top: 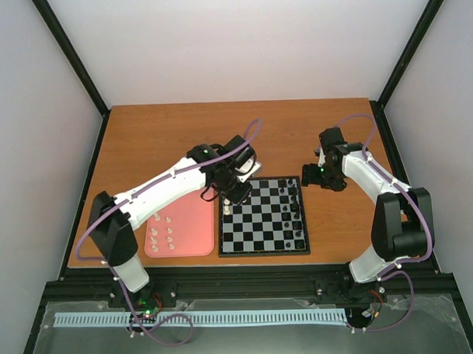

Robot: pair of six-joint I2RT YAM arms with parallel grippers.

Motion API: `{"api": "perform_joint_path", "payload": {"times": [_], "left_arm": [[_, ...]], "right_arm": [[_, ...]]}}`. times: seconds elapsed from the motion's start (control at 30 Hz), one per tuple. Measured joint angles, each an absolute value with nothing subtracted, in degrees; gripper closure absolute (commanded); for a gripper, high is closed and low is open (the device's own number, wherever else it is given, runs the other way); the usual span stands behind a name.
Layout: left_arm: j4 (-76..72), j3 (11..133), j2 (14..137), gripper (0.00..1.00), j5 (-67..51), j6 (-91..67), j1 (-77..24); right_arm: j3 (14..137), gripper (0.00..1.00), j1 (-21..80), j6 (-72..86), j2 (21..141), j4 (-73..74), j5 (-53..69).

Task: Set up the chess pieces on the board
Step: Place the chess piece on the chessboard.

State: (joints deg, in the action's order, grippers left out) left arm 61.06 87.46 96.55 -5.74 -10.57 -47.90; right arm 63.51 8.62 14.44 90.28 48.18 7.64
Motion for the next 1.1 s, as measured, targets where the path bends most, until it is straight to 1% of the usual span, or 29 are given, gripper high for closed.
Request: {"api": "perform_joint_path", "payload": {"times": [0.37,0.87,1.1], "left_arm": [[61.01,88.4,102.21,0.99,-6.2,-5.93,-48.45],[56.71,81.01,105.1,0.99,-5.34,-4.34,-48.45],[52.93,79.83,106.83,0.99,-2.26,-4.71,-48.45]], "right_arm": [[63.51,0.0,8.62,14.41,90.28,48.16,7.53],[63.48,0.0,8.6,14.39,90.89,47.92,7.55],[63.48,0.0,8.6,14.39,91.15,47.86,7.55]]}}
